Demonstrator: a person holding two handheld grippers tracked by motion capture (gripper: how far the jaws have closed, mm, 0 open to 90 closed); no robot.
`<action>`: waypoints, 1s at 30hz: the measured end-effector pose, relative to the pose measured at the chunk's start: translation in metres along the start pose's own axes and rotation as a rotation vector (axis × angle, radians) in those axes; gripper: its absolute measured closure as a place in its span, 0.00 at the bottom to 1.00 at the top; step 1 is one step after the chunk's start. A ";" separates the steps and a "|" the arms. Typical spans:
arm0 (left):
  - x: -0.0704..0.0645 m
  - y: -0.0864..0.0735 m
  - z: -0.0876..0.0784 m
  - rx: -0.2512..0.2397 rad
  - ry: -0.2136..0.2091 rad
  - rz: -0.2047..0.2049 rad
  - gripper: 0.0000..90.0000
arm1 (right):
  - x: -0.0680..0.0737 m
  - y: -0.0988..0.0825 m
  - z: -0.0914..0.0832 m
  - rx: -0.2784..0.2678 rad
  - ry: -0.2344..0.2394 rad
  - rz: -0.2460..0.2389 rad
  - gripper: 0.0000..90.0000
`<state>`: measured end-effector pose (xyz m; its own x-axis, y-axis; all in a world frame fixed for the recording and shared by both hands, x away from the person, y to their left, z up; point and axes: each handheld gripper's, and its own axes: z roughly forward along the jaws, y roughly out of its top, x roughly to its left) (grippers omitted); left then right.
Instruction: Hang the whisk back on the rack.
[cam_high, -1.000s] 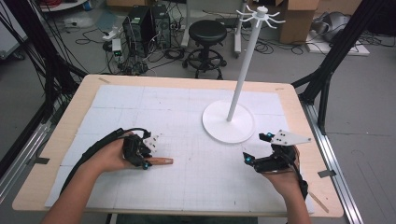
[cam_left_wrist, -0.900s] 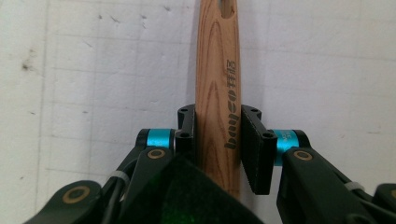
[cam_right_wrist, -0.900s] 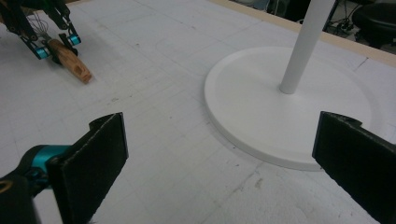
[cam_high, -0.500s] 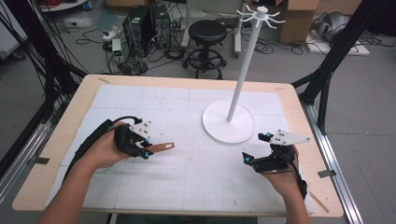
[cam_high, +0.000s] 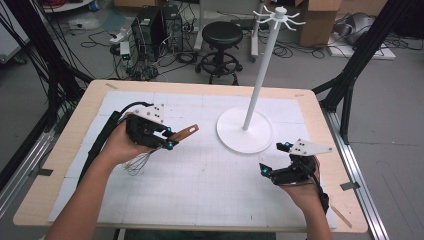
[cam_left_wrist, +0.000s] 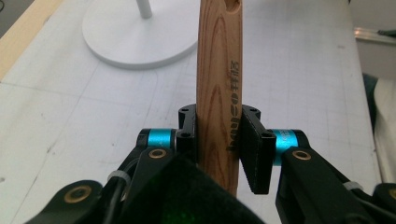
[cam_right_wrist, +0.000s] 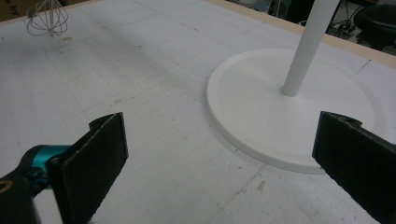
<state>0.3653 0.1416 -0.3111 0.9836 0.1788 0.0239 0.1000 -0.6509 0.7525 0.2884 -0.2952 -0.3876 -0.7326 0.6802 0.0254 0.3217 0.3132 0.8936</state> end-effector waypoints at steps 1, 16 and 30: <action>0.002 0.003 0.000 -0.022 -0.019 -0.010 0.78 | 0.000 0.000 0.000 0.001 0.002 0.000 0.03; 0.016 0.049 -0.007 -0.139 -0.040 -0.011 0.78 | 0.001 0.000 0.002 0.006 0.008 -0.001 0.03; 0.026 0.084 -0.016 -0.188 -0.074 0.014 0.78 | 0.001 0.000 0.001 0.004 0.009 -0.001 0.03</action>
<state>0.3972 0.1035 -0.2372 0.9938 0.1110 -0.0079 0.0630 -0.5027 0.8622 0.2884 -0.2937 -0.3880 -0.7384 0.6737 0.0287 0.3232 0.3163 0.8919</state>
